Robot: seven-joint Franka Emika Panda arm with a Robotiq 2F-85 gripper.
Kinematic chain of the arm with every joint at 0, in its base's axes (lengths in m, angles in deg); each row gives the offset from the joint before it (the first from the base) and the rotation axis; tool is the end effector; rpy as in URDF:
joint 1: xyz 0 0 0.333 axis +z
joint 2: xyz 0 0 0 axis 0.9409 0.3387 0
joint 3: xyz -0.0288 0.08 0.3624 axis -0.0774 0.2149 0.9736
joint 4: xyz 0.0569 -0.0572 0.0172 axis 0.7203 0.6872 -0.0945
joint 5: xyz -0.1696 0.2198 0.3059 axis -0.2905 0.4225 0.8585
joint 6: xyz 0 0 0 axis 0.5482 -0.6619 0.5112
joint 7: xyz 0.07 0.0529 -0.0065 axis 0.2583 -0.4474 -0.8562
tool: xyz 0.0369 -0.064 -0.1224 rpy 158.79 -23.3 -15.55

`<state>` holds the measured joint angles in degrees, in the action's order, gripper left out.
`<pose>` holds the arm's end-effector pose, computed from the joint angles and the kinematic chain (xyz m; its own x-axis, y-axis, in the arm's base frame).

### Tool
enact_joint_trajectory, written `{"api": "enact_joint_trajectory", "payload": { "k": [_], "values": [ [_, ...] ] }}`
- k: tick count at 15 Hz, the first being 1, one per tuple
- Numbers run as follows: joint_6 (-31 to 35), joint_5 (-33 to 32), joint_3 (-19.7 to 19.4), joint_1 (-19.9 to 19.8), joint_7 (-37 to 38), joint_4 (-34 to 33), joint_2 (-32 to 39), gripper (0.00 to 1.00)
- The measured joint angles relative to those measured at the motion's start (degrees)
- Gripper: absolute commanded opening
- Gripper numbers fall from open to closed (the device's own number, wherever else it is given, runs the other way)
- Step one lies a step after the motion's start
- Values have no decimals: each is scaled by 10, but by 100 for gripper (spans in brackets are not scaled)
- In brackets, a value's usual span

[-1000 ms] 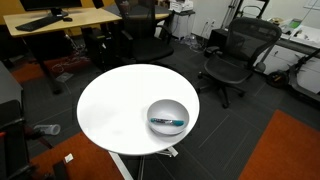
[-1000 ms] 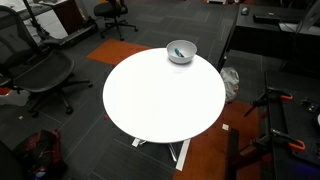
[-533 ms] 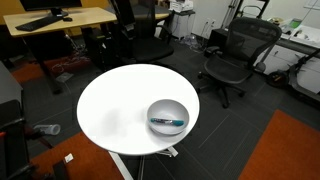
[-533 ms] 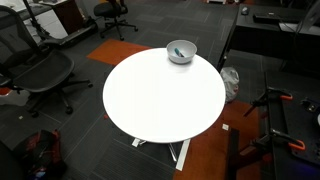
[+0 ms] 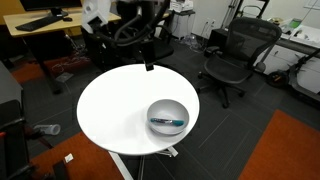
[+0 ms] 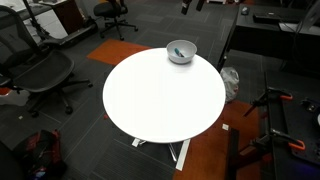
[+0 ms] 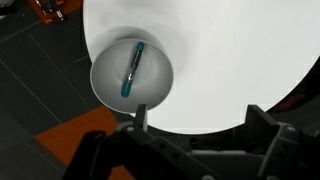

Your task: Remove the marker from the bowl and put it on the table

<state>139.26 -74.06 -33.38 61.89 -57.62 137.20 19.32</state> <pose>0.5910 -0.1759 0.4096 0.8887 -0.4122 0.2006 -0.3943 -0.9106 -0.1242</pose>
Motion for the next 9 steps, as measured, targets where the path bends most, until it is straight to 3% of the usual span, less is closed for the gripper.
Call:
{"api": "enact_joint_trajectory", "payload": {
  "k": [9],
  "values": [
    [87, 8, 0, -17, 59, -2, 91, 100]
  ]
}}
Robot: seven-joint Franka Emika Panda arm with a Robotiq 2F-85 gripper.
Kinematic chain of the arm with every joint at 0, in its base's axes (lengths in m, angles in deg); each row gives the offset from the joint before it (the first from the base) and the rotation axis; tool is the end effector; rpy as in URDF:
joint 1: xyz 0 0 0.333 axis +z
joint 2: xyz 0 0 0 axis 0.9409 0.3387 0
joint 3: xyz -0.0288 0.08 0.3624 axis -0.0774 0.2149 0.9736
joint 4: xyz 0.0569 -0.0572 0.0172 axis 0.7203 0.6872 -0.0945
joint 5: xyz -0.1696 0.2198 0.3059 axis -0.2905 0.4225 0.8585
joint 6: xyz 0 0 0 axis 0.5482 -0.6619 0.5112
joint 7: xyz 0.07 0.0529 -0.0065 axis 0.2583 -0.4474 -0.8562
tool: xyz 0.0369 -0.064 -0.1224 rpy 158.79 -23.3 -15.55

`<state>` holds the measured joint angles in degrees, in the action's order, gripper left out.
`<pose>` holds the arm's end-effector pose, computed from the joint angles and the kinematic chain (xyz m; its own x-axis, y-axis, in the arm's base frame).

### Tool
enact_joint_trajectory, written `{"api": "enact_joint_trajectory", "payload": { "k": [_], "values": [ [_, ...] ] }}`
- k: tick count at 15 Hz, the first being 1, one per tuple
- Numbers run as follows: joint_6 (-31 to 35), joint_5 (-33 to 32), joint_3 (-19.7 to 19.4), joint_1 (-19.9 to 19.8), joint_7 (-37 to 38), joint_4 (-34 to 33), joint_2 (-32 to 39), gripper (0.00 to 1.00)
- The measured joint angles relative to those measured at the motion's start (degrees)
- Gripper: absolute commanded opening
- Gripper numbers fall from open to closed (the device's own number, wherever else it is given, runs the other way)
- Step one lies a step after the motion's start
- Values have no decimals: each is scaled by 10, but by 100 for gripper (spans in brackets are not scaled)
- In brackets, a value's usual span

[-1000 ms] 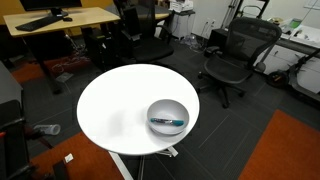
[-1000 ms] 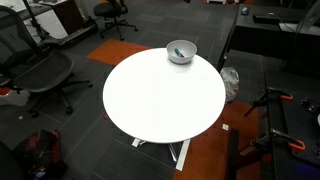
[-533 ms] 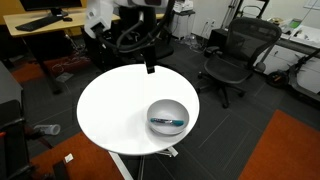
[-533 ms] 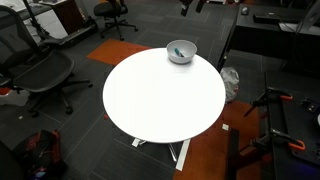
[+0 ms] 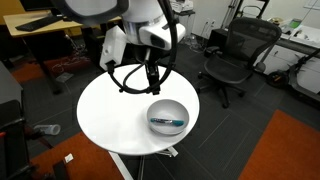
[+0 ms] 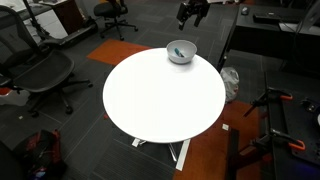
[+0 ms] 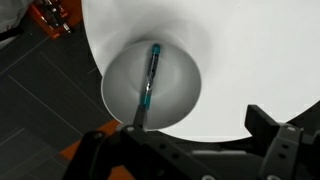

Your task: Remove the marker from the bowl and put it on the table

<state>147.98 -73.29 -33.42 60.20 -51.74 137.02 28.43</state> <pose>0.6082 -0.2044 0.3294 0.8173 -0.5435 0.1911 -0.5316 -0.8393 -0.1134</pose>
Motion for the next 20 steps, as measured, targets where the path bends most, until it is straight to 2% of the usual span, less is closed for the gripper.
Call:
{"api": "enact_joint_trajectory", "payload": {
  "k": [8, 15, 20],
  "values": [
    [70, 2, -1, -22, 19, -31, 92, 100],
    [67, 9, -1, -39, 19, -120, 177, 100],
    [34, 9, -1, -40, 19, -174, 221, 100]
  ]
}}
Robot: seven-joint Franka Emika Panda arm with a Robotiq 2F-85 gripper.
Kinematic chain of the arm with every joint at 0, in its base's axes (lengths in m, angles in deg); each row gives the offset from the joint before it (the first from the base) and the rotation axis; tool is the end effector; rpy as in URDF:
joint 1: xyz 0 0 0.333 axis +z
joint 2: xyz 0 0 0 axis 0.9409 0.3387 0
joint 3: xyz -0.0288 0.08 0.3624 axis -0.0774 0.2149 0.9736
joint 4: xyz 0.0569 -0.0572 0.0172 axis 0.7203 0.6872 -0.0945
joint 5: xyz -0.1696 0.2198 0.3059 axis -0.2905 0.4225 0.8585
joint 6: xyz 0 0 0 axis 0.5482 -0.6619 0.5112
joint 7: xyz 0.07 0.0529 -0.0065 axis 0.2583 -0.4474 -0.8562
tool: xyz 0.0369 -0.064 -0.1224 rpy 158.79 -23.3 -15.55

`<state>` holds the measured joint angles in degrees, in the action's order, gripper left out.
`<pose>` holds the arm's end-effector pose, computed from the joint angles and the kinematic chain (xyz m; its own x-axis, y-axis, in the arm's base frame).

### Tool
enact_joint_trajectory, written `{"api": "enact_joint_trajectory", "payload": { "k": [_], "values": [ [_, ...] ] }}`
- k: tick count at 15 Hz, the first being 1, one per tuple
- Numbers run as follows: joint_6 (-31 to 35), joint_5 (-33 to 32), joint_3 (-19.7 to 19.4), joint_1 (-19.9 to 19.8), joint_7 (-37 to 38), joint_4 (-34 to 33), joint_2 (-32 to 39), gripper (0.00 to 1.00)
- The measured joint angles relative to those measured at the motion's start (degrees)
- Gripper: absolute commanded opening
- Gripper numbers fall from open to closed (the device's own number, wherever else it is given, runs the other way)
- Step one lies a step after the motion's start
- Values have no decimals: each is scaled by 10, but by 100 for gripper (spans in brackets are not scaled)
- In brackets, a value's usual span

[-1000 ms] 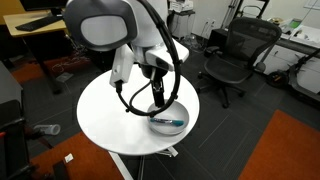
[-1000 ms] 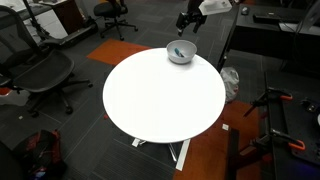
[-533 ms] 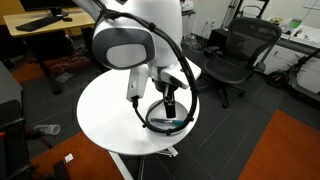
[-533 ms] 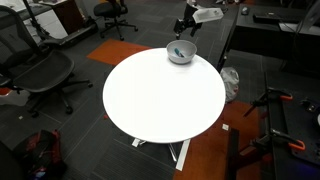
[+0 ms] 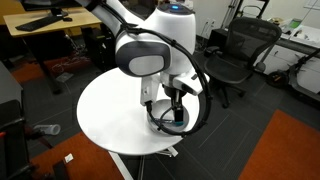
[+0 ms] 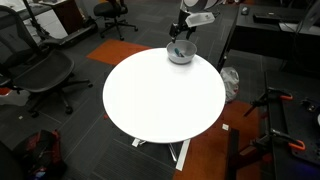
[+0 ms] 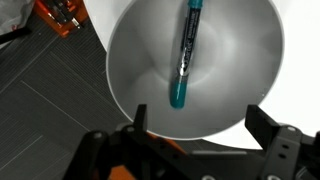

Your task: Remove the marker from the bowl and put it on the table

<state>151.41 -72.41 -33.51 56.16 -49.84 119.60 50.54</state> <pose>0.6798 -0.2780 0.2105 0.7669 -0.6145 0.1848 -0.6145 -0.7863 -0.0645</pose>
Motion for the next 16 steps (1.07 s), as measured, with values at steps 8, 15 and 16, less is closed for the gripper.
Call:
{"api": "enact_joint_trajectory", "payload": {
  "k": [8, 15, 16],
  "values": [
    [-33, 0, 0, 0, 9, -40, 41, 100],
    [-34, -1, -2, 3, 29, -54, 70, 100],
    [-34, -2, -4, 4, 33, -57, 74, 100]
  ]
}}
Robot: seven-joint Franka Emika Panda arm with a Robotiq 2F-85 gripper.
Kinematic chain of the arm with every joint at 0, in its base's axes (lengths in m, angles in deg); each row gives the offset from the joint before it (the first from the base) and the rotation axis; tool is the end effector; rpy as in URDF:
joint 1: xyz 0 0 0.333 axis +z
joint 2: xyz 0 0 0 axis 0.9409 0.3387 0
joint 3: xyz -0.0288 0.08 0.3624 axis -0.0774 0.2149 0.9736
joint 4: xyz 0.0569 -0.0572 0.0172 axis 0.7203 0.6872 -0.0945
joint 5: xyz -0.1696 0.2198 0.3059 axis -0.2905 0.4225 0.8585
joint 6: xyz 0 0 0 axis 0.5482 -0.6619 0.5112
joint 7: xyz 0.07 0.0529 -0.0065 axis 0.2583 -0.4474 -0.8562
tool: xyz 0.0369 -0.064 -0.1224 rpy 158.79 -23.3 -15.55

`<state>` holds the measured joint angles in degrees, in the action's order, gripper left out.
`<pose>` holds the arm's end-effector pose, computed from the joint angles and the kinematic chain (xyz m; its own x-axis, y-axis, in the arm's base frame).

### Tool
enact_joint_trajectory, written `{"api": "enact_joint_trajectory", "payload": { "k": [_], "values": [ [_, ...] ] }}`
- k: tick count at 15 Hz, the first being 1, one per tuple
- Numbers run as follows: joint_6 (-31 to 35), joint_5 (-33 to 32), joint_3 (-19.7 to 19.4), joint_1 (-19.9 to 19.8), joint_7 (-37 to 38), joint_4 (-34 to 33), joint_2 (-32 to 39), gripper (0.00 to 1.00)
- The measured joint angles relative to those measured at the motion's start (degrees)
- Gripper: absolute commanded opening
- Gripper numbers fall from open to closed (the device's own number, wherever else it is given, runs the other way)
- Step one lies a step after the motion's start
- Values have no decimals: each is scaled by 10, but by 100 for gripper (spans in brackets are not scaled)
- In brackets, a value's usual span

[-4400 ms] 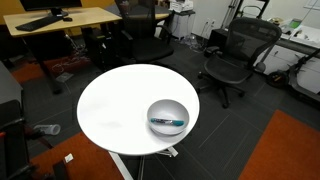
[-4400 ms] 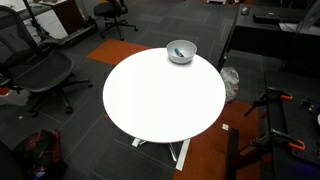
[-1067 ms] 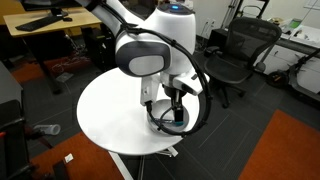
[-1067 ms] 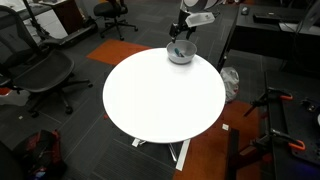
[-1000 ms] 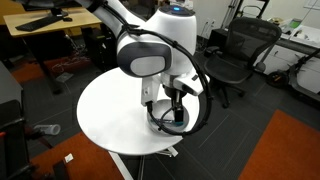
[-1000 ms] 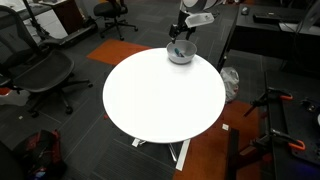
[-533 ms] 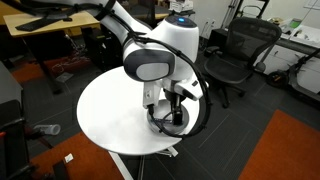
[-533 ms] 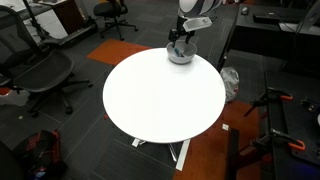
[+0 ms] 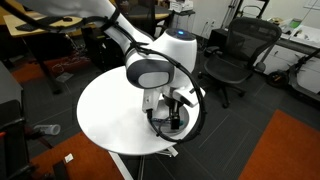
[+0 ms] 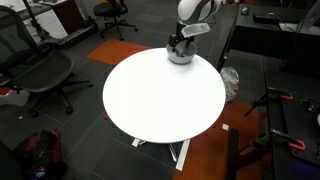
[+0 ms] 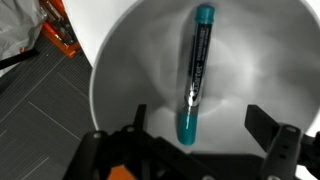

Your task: Remove the marker from the bowl and put it on the table

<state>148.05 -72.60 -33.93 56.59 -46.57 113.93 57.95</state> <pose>0.6915 -0.2780 0.1528 0.7537 -0.6488 0.1045 -0.6496 -0.7597 -0.0317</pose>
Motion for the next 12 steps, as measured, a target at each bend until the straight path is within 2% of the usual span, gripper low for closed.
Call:
{"api": "enact_joint_trajectory", "payload": {
  "k": [6, 7, 8, 9, 12],
  "values": [
    [0, -11, -13, 9, 14, -15, 20, 100],
    [-1, -13, -15, 10, 18, -18, 23, 75],
    [-1, -16, -17, 12, 22, -21, 26, 74],
    [-3, -18, -19, 14, 22, -25, 29, 68],
    [-8, -21, -22, 18, 22, -35, 37, 42]
  ]
}}
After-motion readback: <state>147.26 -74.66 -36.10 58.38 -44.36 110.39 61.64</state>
